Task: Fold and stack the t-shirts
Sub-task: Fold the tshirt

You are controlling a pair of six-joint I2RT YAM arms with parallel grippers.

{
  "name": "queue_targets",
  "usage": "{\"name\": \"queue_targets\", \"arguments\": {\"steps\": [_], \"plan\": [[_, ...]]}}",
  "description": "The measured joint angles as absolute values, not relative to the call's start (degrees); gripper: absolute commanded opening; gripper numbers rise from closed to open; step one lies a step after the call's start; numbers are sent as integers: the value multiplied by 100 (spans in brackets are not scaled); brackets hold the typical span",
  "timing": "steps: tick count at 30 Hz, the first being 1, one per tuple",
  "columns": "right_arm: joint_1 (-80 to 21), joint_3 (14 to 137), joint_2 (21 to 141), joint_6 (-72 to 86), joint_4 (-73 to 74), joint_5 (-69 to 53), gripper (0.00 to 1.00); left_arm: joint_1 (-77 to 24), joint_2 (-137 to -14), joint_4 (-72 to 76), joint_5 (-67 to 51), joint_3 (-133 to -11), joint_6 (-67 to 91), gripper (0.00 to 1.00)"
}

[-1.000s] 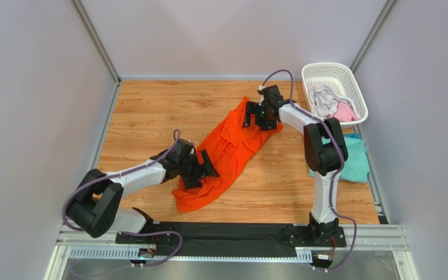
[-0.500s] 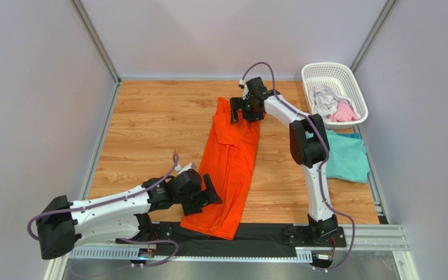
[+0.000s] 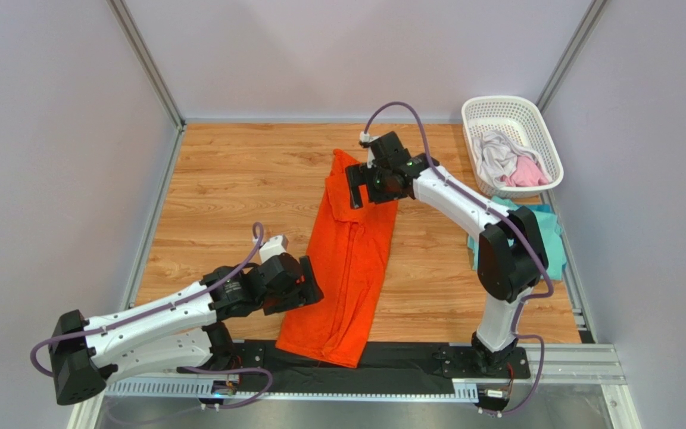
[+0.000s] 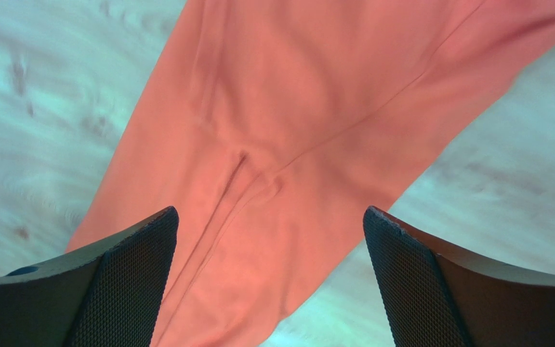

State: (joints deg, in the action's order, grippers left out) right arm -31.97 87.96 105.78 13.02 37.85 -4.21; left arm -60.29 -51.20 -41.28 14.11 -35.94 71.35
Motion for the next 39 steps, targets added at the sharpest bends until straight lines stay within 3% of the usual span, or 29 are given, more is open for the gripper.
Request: {"name": "queue_targets", "arguments": {"steps": [8, 13, 23, 31, 35, 39], "plan": [[-3968, 7146, 10394, 2154, 3323, -242, 100, -6029, -4287, -3767, 1188, -2648, 6580, 100], [-3970, 6982, 10586, 2309, 3210, -104, 100, -6029, -3559, -3205, 917, -1933, 6316, 100], [-3494, 8195, 11537, 2003, 3343, 215, 100, -6029, -3059, -2792, 939, -1750, 6010, 100], [-3022, 9343, 12186, 1470, 3752, 366, 100, -6029, -3614, -2740, 1098, -1758, 5916, 100], [-3127, 8927, 11607, 1514, 3682, 368, 100, -6029, -4106, -2735, 987, -1874, 5876, 100], [-3382, 7614, 10033, 1800, 3483, 412, 100, -6031, -4475, -2668, 749, -2001, 5881, 100]]}}
